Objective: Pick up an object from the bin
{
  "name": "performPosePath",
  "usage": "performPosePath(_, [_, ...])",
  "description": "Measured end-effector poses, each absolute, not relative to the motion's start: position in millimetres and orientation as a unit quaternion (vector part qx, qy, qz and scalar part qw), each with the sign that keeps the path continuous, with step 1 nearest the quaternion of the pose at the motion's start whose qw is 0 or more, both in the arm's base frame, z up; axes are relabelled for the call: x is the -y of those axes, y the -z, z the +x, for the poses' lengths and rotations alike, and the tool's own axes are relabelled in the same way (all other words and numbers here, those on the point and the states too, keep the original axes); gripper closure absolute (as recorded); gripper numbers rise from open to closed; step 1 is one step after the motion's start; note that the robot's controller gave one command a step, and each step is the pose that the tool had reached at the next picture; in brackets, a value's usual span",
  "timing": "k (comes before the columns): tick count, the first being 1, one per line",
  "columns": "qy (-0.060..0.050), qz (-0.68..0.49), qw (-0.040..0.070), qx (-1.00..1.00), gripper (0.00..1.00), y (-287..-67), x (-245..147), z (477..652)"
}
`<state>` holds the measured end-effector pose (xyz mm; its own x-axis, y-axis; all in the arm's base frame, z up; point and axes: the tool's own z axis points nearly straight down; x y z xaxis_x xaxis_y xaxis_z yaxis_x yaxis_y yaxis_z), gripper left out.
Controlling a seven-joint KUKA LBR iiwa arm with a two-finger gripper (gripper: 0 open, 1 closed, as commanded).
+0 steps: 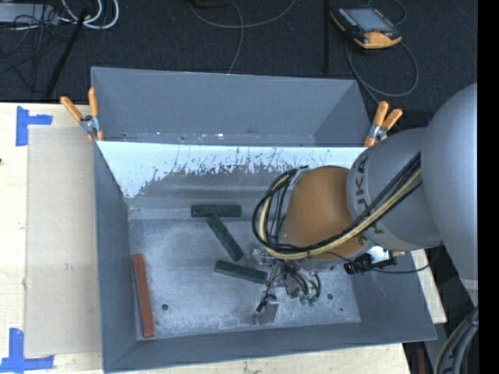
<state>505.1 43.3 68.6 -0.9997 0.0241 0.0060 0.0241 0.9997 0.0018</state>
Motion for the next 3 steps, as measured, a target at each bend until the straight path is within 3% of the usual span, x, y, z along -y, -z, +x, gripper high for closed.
performPosePath(1, [0.0, -0.013, 0.001, 1.0, 1.0, -69.6, -41.7, 506.4])
performPosePath(2, [0.0, -0.013, 0.001, 1.0, 0.0, -69.6, -41.7, 506.4])
performPosePath(3, [0.001, -0.04, -0.002, 0.999, 0.0, -74.3, -62.4, 550.5])
